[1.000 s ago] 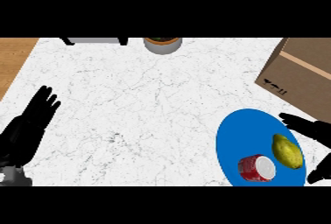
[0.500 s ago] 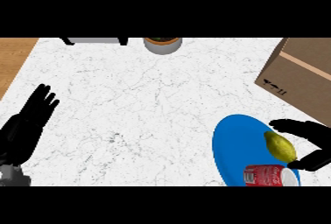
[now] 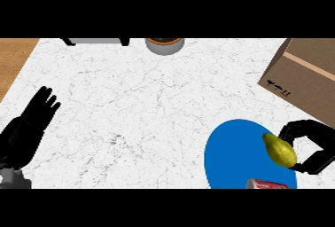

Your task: Pick the pear from the plate and place it in the cardboard box

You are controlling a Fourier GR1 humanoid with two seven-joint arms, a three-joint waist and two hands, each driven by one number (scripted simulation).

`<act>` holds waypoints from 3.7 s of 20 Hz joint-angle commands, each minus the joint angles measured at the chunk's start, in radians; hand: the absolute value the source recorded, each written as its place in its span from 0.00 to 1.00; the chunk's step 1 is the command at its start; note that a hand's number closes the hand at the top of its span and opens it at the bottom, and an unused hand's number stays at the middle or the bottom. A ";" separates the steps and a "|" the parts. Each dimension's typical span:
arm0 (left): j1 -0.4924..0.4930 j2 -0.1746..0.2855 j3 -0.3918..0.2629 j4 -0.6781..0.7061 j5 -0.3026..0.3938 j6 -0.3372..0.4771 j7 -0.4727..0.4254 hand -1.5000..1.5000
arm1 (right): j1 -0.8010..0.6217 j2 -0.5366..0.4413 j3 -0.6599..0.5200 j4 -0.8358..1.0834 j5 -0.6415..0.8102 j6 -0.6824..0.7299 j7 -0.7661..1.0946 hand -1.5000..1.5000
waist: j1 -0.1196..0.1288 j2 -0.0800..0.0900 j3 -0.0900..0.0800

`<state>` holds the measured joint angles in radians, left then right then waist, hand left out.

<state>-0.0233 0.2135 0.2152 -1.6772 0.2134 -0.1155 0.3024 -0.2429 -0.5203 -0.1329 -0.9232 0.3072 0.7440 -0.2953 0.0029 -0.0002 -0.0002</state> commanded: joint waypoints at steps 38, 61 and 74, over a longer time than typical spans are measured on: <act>-0.037 -0.004 0.005 -0.008 -0.006 -0.001 0.035 0.50 | -0.260 -0.140 -0.201 -0.792 0.291 -0.296 0.462 1.00 | 0.007 0.002 0.000; -0.030 -0.015 0.017 0.030 -0.015 -0.020 -0.023 0.50 | -0.444 -0.159 -0.146 0.173 0.508 -0.718 -0.132 1.00 | 0.022 0.008 0.001; -0.064 0.011 0.037 0.052 0.010 -0.047 -0.017 0.50 | -0.526 -0.183 -0.182 0.563 0.518 -0.713 -0.281 0.00 | 0.035 0.014 0.003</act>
<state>-0.0841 0.1978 0.2236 -1.6272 0.1993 -0.1392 0.2890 -0.7525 -0.7018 -0.2840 -0.4576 0.8459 0.0705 -0.4712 0.0309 0.0097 0.0003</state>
